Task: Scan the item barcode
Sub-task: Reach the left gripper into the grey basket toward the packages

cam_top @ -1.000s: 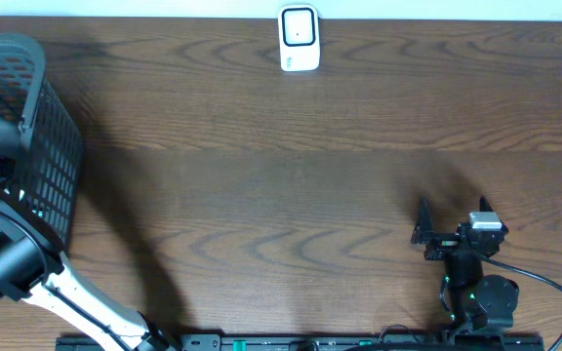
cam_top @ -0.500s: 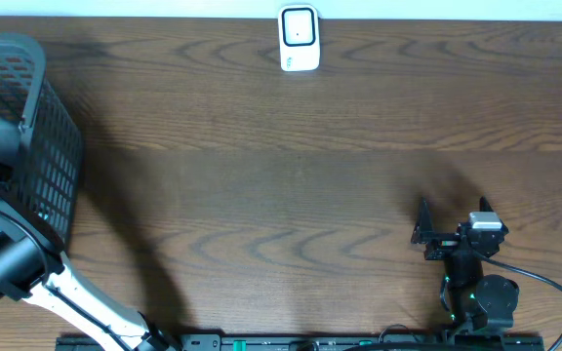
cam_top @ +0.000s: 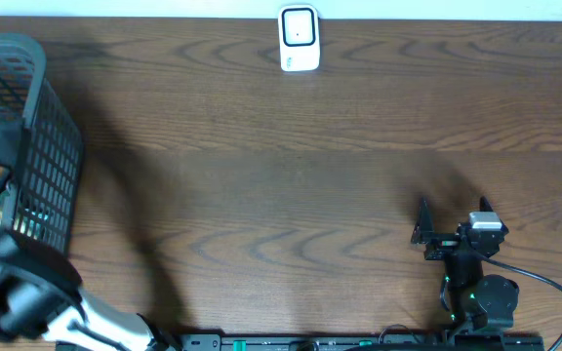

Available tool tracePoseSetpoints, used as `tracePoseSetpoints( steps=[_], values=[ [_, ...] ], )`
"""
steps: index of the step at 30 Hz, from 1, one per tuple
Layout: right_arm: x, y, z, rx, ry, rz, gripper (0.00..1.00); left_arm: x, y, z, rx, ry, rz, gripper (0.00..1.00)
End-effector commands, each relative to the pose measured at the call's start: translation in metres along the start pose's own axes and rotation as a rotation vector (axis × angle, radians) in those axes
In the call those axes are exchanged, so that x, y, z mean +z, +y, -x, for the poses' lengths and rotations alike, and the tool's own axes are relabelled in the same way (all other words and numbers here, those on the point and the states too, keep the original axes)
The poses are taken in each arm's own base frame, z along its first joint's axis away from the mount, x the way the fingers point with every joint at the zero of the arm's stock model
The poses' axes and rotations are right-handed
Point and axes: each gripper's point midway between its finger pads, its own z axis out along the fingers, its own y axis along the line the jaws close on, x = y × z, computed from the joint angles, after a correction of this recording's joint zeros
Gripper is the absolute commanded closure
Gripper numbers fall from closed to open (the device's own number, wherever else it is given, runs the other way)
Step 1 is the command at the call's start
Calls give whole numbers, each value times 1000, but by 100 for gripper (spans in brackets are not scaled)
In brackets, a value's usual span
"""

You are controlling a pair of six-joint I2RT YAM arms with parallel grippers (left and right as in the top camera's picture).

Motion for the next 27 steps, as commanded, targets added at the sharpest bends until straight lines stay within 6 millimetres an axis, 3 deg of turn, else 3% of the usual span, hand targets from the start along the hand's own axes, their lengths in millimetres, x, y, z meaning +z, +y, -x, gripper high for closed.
tracePoseSetpoints(
  steps=[1, 6, 10, 15, 19, 22, 23, 25, 27],
  values=[
    [0, -1, -1, 10, 0, -7, 1, -85, 0, 20, -137, -165, -265, 93],
    [0, -1, -1, 10, 0, -7, 1, -159, 9, 30, -188, -334, -480, 93],
    [0, -1, -1, 10, 0, -7, 1, -198, 28, 27, -217, -430, -547, 93],
    [0, -1, -1, 10, 0, -7, 1, -225, 40, 24, -236, -498, -604, 93],
    [0, -1, -1, 10, 0, -7, 1, -247, 33, 15, -202, -500, -721, 93],
    [0, -1, -1, 10, 0, -7, 1, -249, 37, 16, -178, -530, -703, 93],
    [0, -1, -1, 10, 0, -7, 1, -247, 38, 18, -170, -537, -682, 90],
    [0, -1, -1, 10, 0, -7, 1, -232, 41, 21, -166, -527, -610, 59],
    [0, -1, -1, 10, 0, -7, 1, -214, 42, 23, -166, -496, -544, 41]
  ],
)
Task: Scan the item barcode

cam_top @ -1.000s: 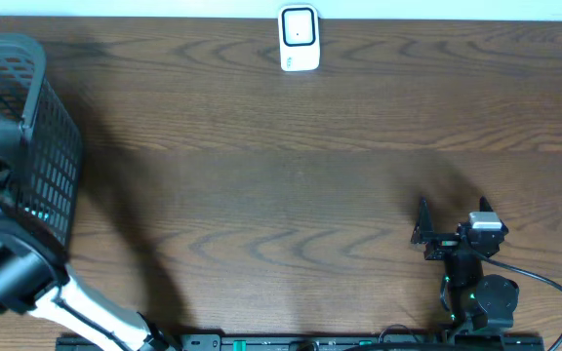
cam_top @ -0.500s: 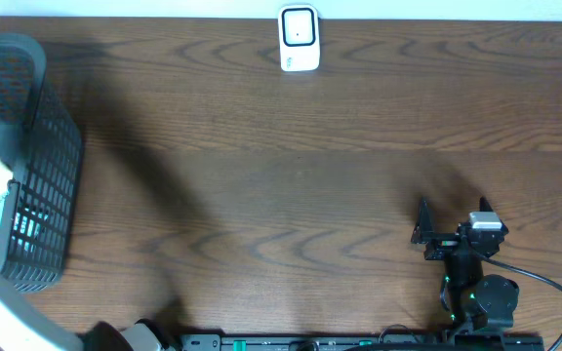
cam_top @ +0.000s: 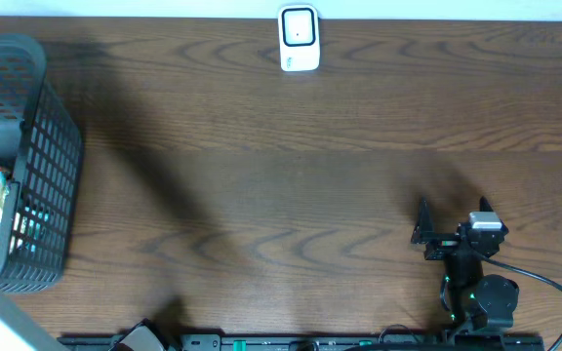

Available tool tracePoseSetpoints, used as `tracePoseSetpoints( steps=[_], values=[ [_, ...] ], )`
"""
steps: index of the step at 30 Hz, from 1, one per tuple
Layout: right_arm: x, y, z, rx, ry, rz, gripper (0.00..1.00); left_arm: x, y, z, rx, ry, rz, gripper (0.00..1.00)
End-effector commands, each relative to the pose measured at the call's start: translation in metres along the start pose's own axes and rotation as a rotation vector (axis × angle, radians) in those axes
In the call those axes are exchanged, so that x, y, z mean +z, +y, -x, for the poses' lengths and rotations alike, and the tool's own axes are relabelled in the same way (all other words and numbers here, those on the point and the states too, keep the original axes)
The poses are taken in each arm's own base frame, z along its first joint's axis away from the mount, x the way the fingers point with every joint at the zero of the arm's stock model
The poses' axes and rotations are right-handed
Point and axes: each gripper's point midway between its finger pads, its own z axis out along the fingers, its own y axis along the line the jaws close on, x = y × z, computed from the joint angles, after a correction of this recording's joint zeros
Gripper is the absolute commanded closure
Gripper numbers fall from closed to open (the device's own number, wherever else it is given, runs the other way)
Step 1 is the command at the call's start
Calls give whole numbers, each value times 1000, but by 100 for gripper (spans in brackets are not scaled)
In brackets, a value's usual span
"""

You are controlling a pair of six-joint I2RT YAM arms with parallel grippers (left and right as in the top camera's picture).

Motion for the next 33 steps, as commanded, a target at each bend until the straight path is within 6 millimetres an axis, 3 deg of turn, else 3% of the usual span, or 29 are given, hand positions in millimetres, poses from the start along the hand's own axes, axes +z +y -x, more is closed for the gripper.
tracePoseSetpoints(
  steps=[1, 10, 14, 20, 26, 33],
  values=[
    [0, -1, -1, 10, -1, -7, 1, 24, 21, -5, 43, 29, 135, 32],
    [0, -1, -1, 10, 0, -7, 1, 109, 68, -69, 266, 370, 377, 19],
    [0, -1, -1, 10, -1, -7, 1, 145, 89, -106, 370, 554, 445, 2],
    [0, -1, -1, 10, 0, -7, 1, 192, 117, -153, 487, 747, 491, 2],
    [0, -1, -1, 10, 0, -7, 1, 222, 136, -155, 549, 720, 578, 2],
    [0, -1, -1, 10, -1, -7, 1, 254, 143, -164, 563, 662, 573, 2]
  ],
)
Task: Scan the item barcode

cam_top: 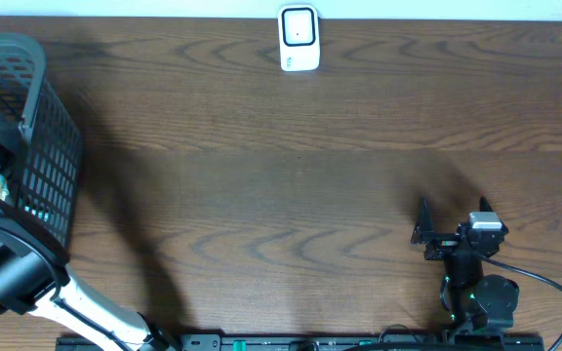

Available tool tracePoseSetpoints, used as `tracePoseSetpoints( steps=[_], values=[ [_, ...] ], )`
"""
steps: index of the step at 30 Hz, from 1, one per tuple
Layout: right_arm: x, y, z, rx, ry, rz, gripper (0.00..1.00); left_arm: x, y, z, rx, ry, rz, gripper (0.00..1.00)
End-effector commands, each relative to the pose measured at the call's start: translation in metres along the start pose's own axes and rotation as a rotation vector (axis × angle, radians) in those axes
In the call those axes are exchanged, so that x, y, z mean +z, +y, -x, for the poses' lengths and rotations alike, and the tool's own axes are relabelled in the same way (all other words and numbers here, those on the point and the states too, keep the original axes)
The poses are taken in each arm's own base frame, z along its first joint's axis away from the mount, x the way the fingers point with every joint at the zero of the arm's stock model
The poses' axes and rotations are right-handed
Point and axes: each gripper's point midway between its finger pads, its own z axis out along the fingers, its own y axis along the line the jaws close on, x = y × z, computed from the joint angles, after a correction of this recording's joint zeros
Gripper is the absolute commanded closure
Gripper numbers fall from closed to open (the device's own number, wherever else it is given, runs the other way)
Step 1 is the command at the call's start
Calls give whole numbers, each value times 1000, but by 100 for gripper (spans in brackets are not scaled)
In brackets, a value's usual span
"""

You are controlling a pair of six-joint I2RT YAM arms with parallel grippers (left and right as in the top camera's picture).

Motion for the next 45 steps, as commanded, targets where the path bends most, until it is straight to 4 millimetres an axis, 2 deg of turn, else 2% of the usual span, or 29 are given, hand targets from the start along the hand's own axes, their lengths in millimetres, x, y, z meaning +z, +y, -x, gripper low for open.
tracePoseSetpoints(
  steps=[1, 8, 9, 11, 12, 13, 14, 17, 19, 20, 25, 30, 34, 36, 38, 40, 45],
  values=[
    [0, -1, -1, 10, 0, -7, 1, 20, 2, -3, 34, 1, 41, 2],
    [0, -1, -1, 10, 0, -7, 1, 60, -8, -21, 64, 8, 41, 1],
    [0, -1, -1, 10, 0, -7, 1, 63, -9, -23, 64, 9, 42, 2],
    [0, -1, -1, 10, 0, -7, 1, 66, -10, -25, 65, 10, 42, 9],
    [0, -1, -1, 10, 0, -7, 1, 64, -9, -23, 61, 2, 41, 37],
    [0, -1, -1, 10, 0, -7, 1, 62, -9, -21, 59, -4, 39, 55],
    [0, -1, -1, 10, 0, -7, 1, 59, -9, -19, 56, -12, 38, 63],
    [0, -1, -1, 10, 0, -7, 1, 43, -5, -12, 30, -46, 30, 70],
    [0, -1, -1, 10, 0, -7, 1, 27, 0, -7, -2, -79, 22, 88],
    [0, -1, -1, 10, 0, -7, 1, 19, 2, -5, -15, -97, 17, 92],
    [0, -1, -1, 10, 0, -7, 1, -36, 16, 5, -119, -221, -33, 92],
    [0, -1, -1, 10, 0, -7, 1, -106, 38, 15, -256, -407, -96, 93],
    [0, -1, -1, 10, 0, -7, 1, -161, 57, 16, -322, -554, -144, 92],
    [0, -1, -1, 10, 0, -7, 1, -179, 64, 14, -339, -601, -159, 92],
    [0, -1, -1, 10, 0, -7, 1, -190, 69, 11, -348, -625, -166, 92],
    [0, -1, -1, 10, 0, -7, 1, -189, 69, 8, -344, -617, -164, 92],
    [0, -1, -1, 10, 0, -7, 1, -152, 59, -2, -306, -510, -126, 92]
  ],
)
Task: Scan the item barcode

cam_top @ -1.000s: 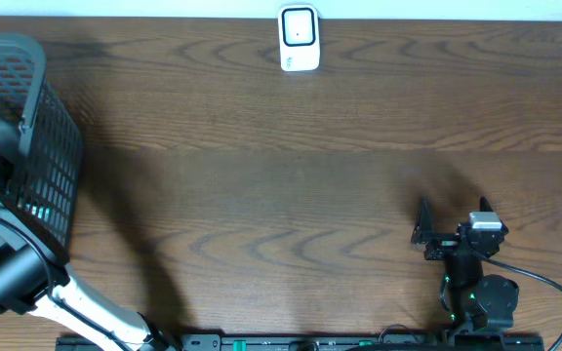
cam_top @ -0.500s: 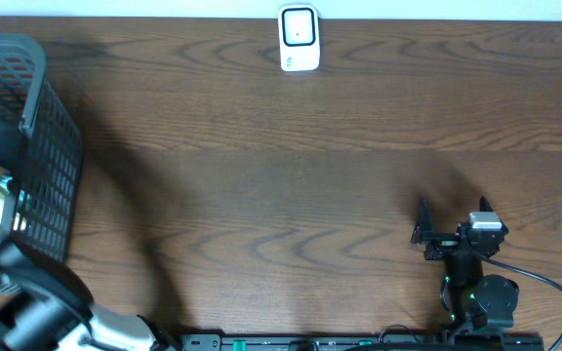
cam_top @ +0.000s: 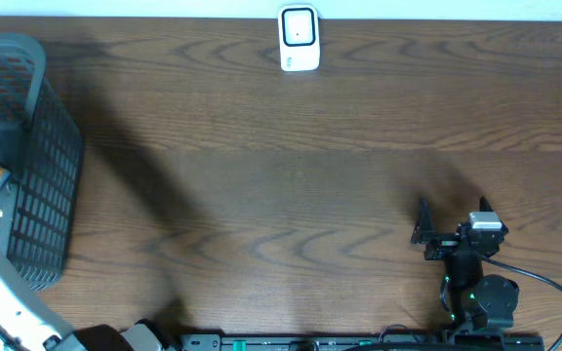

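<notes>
A dark mesh basket (cam_top: 37, 156) stands at the table's left edge. Inside it, at the frame's edge, a colourful teal and orange packet shows just below a dark rounded shape that may be my left gripper. My left arm's white link rises from the bottom left corner toward the basket, and its fingers cannot be made out. The white barcode scanner (cam_top: 299, 39) stands at the far middle edge. My right gripper (cam_top: 453, 208) rests open and empty at the near right.
The right arm's base and black cable (cam_top: 544, 292) sit at the near right. A black rail (cam_top: 310, 341) runs along the front edge. Bare wood lies between the basket and the scanner.
The left arm's dark wrist section, which covered the basket's near end, is out of view; only a white link shows at the left edge. A colourful packet now shows in the basket. The right arm is unchanged.
First the left arm reached over the basket with its dark wrist at the lower left. Then it was almost out of frame, with packets visible inside the basket. Then it lay over the basket again. Now it has shifted, showing one packet. The right gripper stayed open and still.
</notes>
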Available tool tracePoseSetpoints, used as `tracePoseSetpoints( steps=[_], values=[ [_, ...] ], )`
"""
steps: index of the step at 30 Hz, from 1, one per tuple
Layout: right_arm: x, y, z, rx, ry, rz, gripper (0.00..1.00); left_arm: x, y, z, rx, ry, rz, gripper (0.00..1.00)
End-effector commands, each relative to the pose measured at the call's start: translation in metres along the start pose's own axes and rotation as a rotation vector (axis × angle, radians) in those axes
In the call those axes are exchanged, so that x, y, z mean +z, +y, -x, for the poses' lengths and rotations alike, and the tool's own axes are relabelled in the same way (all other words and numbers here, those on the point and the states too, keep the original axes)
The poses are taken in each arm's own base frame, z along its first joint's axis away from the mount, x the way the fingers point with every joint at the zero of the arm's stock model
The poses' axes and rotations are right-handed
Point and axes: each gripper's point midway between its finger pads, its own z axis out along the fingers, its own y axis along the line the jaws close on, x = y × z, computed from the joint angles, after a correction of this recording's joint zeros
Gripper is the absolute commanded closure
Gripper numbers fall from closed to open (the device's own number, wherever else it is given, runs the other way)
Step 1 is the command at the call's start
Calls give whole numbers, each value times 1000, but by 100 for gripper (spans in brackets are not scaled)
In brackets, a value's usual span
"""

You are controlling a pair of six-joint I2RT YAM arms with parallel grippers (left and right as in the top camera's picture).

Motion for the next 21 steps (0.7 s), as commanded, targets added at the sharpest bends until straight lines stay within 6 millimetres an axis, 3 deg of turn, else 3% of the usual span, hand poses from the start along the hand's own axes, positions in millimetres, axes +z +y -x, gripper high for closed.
tracePoseSetpoints(
  steps=[1, 3, 6, 11, 15, 21],
  values=[
    [0, -1, -1, 10, 0, -7, 1, 27, 1, -25, 27, 90, 46, 92],
    [0, -1, -1, 10, -1, -7, 1, 41, 1, -40, 48, 142, 66, 92],
    [0, -1, -1, 10, -1, -7, 1, 60, 1, -57, 72, 209, 92, 78],
    [0, -1, -1, 10, 0, -7, 1, 76, 0, -70, 92, 261, 111, 77],
    [0, -1, -1, 10, -1, -7, 1, 82, -1, -75, 100, 280, 118, 92],
    [0, -1, -1, 10, 0, -7, 1, 82, -1, -75, 99, 279, 117, 92]
  ],
)
